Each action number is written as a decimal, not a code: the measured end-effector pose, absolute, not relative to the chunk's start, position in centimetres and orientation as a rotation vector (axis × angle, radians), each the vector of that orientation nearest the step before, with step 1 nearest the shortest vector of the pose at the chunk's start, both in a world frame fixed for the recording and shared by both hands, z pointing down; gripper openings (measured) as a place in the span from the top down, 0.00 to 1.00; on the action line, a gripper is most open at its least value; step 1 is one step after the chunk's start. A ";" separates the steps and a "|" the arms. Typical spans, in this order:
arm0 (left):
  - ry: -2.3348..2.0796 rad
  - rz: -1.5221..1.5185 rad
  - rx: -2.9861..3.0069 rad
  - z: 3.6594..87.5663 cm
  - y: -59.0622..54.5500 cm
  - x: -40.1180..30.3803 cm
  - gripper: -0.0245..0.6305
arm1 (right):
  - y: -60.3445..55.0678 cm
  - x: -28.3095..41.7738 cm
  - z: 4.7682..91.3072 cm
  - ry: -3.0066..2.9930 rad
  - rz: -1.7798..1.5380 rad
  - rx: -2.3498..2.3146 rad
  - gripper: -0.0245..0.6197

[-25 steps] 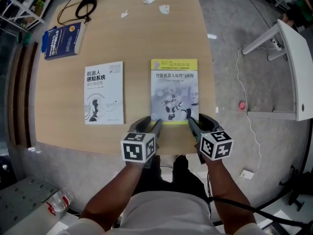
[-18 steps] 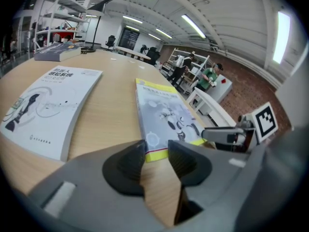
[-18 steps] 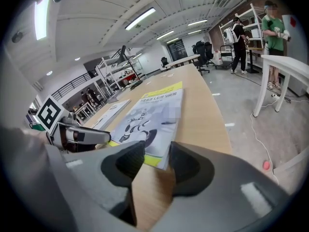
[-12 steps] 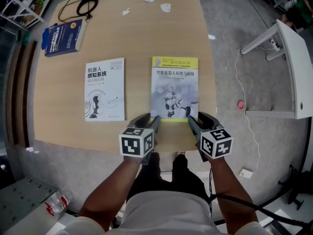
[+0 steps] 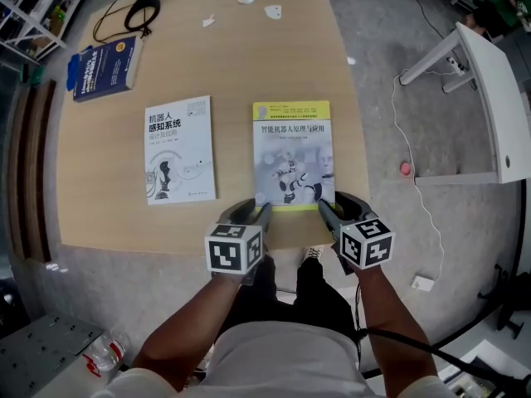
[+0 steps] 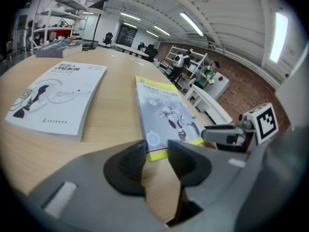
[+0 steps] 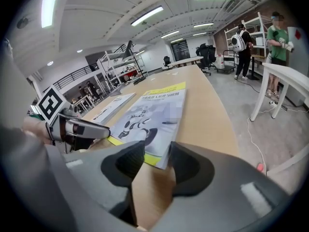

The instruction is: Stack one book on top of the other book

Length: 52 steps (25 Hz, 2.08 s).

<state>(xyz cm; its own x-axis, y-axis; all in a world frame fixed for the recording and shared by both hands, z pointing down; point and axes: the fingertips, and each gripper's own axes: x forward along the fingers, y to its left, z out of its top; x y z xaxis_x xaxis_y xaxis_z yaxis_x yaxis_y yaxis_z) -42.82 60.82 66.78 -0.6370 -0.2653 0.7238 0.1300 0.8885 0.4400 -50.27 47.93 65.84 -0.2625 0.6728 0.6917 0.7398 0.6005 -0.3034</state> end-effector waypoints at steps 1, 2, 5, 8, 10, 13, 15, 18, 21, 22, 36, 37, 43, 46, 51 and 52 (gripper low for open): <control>-2.188 -0.586 0.097 66.8 60.7 -42.3 0.74 | 47.8 -49.7 65.8 -1.994 -0.093 -1.118 0.71; -2.190 -0.588 0.096 66.7 60.6 -41.9 0.74 | 47.6 -49.2 65.8 -1.994 -0.085 -1.119 0.71; -2.193 -0.582 0.102 66.5 60.2 -40.7 0.74 | 47.1 -47.8 65.6 -1.993 -0.075 -1.124 0.71; -2.181 -0.586 0.110 66.5 59.4 -39.1 0.74 | 46.3 -46.3 65.6 -1.980 -0.079 -1.132 0.71; -2.174 -0.600 0.108 66.4 58.6 -37.9 0.74 | 45.6 -45.4 65.5 -1.967 -0.084 -1.144 0.71; -2.178 -0.622 0.083 66.4 57.6 -36.3 0.75 | 44.8 -44.3 65.4 -1.940 -0.085 -1.186 0.71; -2.180 -0.634 0.061 66.3 57.0 -35.0 0.75 | 44.4 -43.3 65.3 -1.912 -0.086 -1.220 0.71; -2.186 -0.650 0.038 66.4 56.1 -32.8 0.75 | 43.3 -41.0 65.4 -1.871 -0.085 -1.256 0.71; -2.189 -0.644 0.030 66.4 55.3 -31.0 0.76 | 42.5 -39.2 65.5 -1.838 -0.090 -1.288 0.71; -2.190 -0.641 0.031 66.5 55.1 -30.5 0.76 | 42.2 -38.7 65.6 -1.825 -0.093 -1.297 0.71; -2.156 -0.618 0.063 67.0 53.5 -25.8 0.77 | 40.3 -33.9 66.1 -1.715 -0.147 -1.357 0.71; -2.151 -0.627 0.066 67.0 53.6 -25.8 0.77 | 40.3 -33.9 66.1 -1.709 -0.150 -1.362 0.71; -2.188 -0.828 0.025 65.9 54.8 -26.4 0.68 | 40.1 -36.6 65.1 -1.735 0.101 -1.289 0.71; -2.170 -0.926 0.032 66.5 54.9 -26.8 0.66 | 40.5 -37.4 65.8 -1.688 0.210 -1.259 0.66; -2.118 -1.128 0.116 67.1 54.3 -27.8 0.64 | 41.8 -37.3 66.6 -1.598 0.377 -1.233 0.61; -2.111 -1.168 0.132 67.1 54.2 -28.1 0.64 | 42.0 -37.3 66.7 -1.592 0.391 -1.231 0.61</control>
